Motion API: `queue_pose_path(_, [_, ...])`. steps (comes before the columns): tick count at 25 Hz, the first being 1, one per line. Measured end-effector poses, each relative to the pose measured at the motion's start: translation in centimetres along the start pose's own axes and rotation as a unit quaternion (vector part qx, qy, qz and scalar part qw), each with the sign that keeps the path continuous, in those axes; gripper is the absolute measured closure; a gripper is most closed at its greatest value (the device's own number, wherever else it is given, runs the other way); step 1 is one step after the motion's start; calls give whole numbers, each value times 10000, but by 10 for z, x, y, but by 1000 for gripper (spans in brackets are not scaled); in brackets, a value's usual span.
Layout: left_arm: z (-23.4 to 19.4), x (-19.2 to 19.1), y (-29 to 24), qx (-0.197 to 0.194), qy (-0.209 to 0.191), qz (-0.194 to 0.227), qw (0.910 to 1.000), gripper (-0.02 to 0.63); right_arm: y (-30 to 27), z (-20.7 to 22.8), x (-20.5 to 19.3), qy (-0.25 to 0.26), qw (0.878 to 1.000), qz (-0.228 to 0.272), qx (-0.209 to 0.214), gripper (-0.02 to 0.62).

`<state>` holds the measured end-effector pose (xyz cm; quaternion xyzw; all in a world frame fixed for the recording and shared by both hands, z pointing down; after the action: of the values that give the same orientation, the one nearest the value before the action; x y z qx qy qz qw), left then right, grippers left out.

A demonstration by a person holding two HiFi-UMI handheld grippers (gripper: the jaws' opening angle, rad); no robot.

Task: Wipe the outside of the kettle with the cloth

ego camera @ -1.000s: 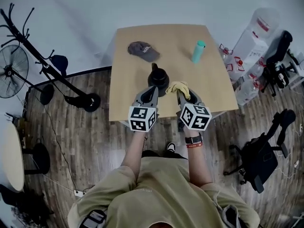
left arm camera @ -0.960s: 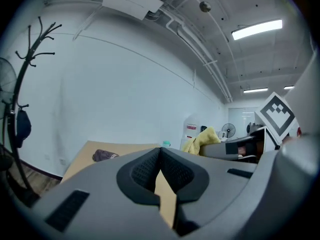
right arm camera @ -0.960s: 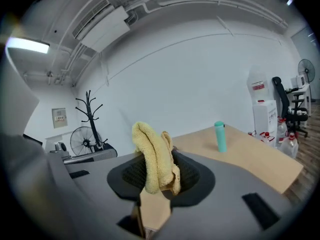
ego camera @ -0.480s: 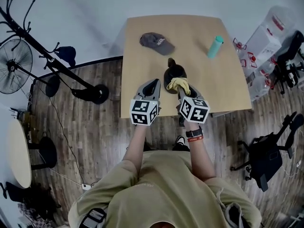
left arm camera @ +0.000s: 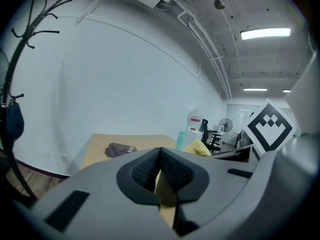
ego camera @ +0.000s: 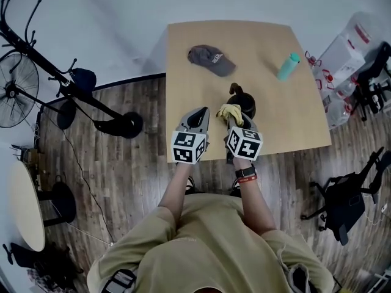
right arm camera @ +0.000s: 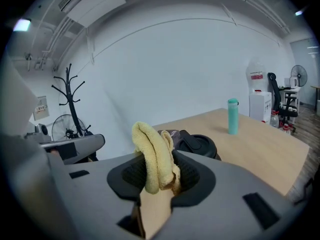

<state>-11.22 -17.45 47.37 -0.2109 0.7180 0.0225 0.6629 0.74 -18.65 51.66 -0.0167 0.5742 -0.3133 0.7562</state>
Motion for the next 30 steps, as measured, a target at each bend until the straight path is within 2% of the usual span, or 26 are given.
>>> queue_pose_path(5, [-31,2,-8,15,-13,6,10000,581,-35,-10,-2,177,9997,-4,-191,469])
queue_pose_path(15, [-59,3,-16,-192,-100,10,9998,581,-86,-8,-6,222,9964,37,-819,468])
queue_pose_path(24, [-69,0,-18,-299,-203,-44,9993,581,-100,-3,-19,337,9894,-85,-1408,468])
queue_pose_path(30, [-67,-5,-19,-307,-228,-100,9992,581,-96,2,-35,315,9860,-268,-1614,468])
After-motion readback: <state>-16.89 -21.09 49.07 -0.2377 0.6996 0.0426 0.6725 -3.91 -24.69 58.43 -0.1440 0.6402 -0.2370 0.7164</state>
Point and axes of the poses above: the fingertips, and each gripper's own axes: y backward along the fingers, z to its right, x out of its top, the point moved 2 cm from there along y, backward along the fingers, and after that the axes turned 9 degrees about x, right-handed, at the moved point
